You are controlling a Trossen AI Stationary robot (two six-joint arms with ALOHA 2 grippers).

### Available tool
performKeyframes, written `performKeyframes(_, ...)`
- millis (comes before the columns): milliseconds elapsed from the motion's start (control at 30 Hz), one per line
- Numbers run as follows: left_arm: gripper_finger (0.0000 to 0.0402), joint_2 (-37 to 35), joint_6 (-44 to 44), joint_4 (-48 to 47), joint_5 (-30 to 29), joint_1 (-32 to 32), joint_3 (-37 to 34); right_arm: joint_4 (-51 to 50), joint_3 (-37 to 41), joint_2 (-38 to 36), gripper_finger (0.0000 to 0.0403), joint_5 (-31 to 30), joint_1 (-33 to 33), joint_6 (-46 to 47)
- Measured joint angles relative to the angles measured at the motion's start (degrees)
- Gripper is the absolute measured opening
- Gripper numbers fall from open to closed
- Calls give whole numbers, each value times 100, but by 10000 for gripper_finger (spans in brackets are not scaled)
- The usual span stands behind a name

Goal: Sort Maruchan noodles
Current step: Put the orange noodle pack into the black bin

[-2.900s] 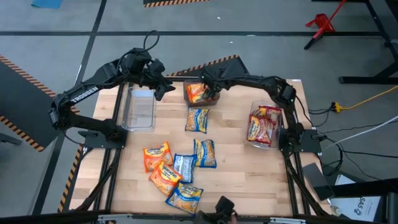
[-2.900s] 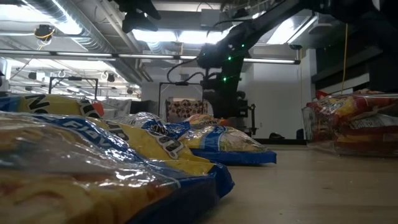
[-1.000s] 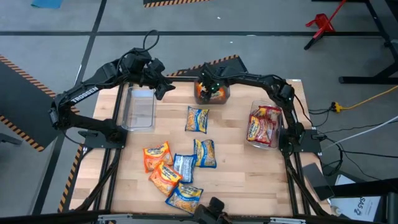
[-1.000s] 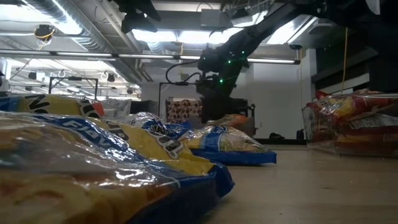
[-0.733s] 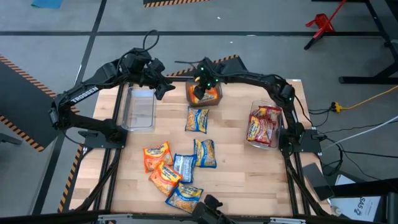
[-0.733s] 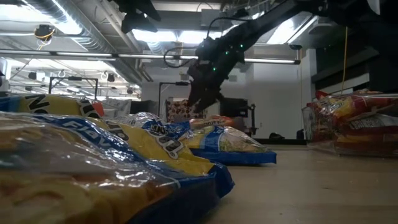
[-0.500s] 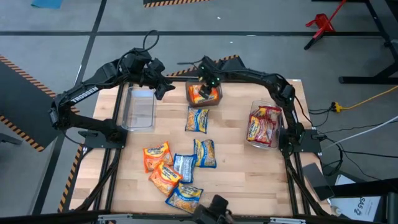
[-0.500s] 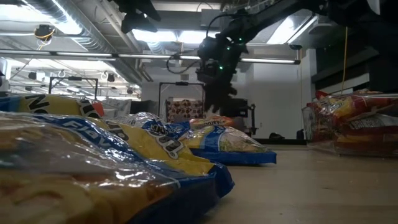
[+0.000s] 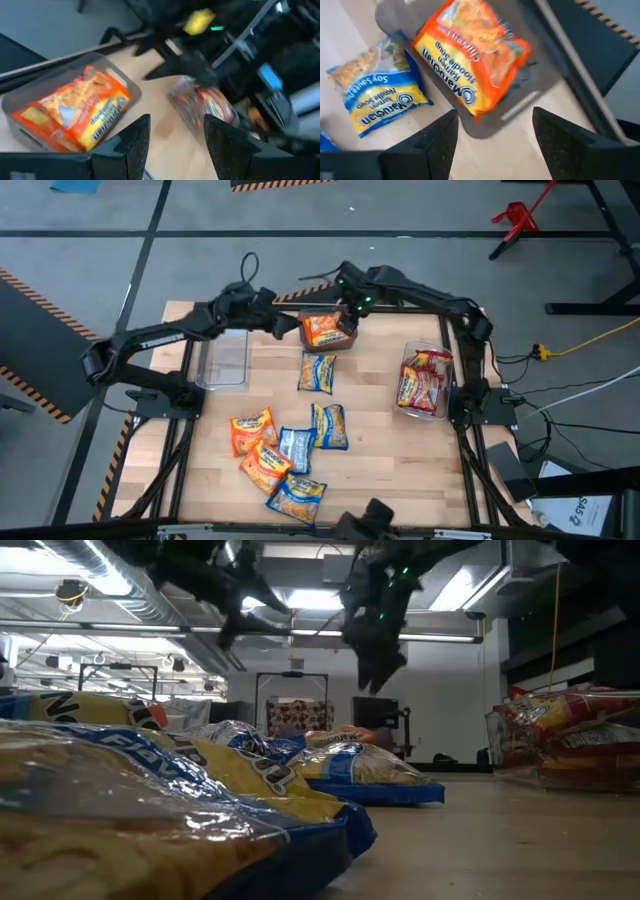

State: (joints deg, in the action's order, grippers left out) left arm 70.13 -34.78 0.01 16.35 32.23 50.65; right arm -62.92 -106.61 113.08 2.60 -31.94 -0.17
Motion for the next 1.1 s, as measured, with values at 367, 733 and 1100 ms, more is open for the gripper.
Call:
performKeyframes(367, 179, 1514, 237, 79, -1400, -326, 129, -322, -4, -1183, 241, -919, -195, 136)
performKeyframes(733, 179, 2849, 1702, -962, -2673, -471, 1428, -413, -4, -1469, 241, -897, -188, 126)
performKeyframes(1100, 179, 3723, 2626, -2105, -2972, -621, 2345, -715, 37, -1464, 241, -799, -184, -165)
